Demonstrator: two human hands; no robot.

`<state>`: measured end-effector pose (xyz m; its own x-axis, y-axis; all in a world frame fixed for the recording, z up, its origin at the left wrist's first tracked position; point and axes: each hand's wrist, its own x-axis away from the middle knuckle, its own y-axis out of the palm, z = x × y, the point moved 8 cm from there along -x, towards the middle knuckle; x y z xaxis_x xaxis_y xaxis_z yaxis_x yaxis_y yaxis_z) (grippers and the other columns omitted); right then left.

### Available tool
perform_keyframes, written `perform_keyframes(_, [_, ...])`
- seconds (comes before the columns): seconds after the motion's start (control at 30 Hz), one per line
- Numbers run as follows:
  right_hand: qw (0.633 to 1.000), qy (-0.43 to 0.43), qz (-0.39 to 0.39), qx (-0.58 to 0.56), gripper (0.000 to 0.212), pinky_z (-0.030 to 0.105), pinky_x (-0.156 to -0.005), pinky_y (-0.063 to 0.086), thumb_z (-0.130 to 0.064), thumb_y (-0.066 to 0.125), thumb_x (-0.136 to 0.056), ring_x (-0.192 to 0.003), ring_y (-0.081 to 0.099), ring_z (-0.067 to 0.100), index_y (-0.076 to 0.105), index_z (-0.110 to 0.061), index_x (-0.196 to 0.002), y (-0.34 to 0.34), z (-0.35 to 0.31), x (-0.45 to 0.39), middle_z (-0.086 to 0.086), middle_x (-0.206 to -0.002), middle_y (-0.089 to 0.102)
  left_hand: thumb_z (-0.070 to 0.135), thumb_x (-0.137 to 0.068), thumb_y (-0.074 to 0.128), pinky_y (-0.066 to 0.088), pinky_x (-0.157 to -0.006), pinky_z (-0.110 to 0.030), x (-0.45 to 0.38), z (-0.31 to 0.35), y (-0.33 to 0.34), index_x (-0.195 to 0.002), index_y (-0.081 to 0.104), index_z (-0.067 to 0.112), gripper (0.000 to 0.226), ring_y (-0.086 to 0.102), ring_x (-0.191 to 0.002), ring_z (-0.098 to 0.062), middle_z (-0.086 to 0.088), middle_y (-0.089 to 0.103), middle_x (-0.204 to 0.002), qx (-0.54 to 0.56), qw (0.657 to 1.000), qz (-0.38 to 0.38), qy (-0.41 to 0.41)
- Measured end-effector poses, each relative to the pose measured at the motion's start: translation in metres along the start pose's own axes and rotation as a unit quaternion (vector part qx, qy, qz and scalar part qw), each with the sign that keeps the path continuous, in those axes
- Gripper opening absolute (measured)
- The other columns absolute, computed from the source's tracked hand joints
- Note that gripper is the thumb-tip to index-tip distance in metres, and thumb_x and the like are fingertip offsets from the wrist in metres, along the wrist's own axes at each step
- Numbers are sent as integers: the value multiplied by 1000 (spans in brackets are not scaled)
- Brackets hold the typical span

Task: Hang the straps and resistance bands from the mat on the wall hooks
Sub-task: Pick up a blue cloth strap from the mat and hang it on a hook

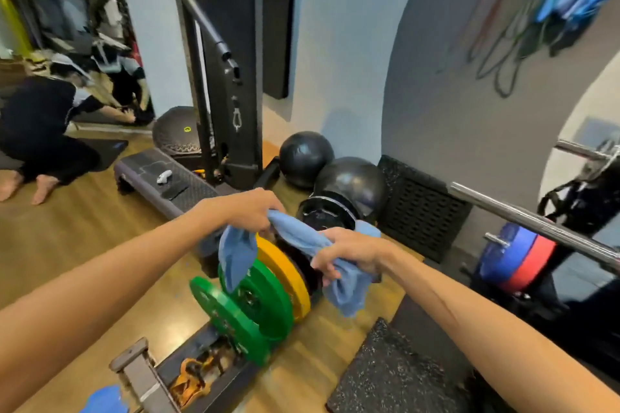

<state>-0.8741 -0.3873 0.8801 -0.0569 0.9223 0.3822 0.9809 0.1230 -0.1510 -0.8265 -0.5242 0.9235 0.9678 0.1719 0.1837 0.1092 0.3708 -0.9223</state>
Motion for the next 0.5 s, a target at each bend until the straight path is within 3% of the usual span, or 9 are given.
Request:
perform_keyframes(0.1, [989, 26, 69, 132, 28, 28, -47, 41, 4, 64, -84, -42, 42, 14, 43, -13, -76, -61, 10, 34, -4, -49, 49, -4, -80, 55, 47, -58, -26, -52, 31, 7, -63, 58, 18, 28, 58, -52, -14, -7, 59, -55, 142, 987, -69, 33])
perform_keyframes(0.17, [975, 43, 116, 183, 22, 26, -45, 39, 0, 68, -80, -45, 44, 15, 49, -12, -78, -101, 20, 55, -3, -52, 51, -5, -86, 56, 50, -59, -25, -86, 55, 18, -71, 58, 12, 23, 64, -54, -20, -8, 52, -50, 231, 962, -131, 64])
perform_keyframes(0.23, [964, 68, 159, 200, 16, 26, -45, 40, -2, 68, -77, -45, 44, 14, 55, -11, -75, -140, 31, 76, 1, -56, 50, 5, -89, 63, 51, -60, -27, -117, 76, 22, -84, 58, -2, 10, 66, -56, -22, -5, 46, -48, 279, 938, -188, 83])
perform_keyframes(0.3, [962, 81, 194, 174, 15, 25, -45, 38, -3, 68, -79, -44, 42, 12, 58, -13, -72, -178, 41, 95, -1, -55, 49, 19, -83, 71, 52, -63, -29, -152, 93, 20, -83, 61, -2, 23, 62, -53, -20, -5, 44, -49, 306, 919, -229, 102])
perform_keyframes(0.37, [959, 83, 225, 152, 11, 23, -46, 37, -4, 66, -81, -47, 41, 12, 60, -12, -77, -215, 43, 112, 1, -59, 48, 27, -79, 76, 50, -57, -28, -190, 110, 6, -80, 67, 8, 21, 52, -45, -14, -3, 42, -49, 324, 909, -237, 113])
perform_keyframes(0.5, [945, 84, 283, 140, 8, 23, -47, 38, -3, 59, -85, -51, 40, 13, 60, -11, -83, -301, 37, 134, 5, -63, 45, 33, -85, 64, 34, -42, -15, -269, 140, -39, -97, 65, -2, 37, 36, -41, -5, 0, 40, -54, 335, 907, -204, 151])
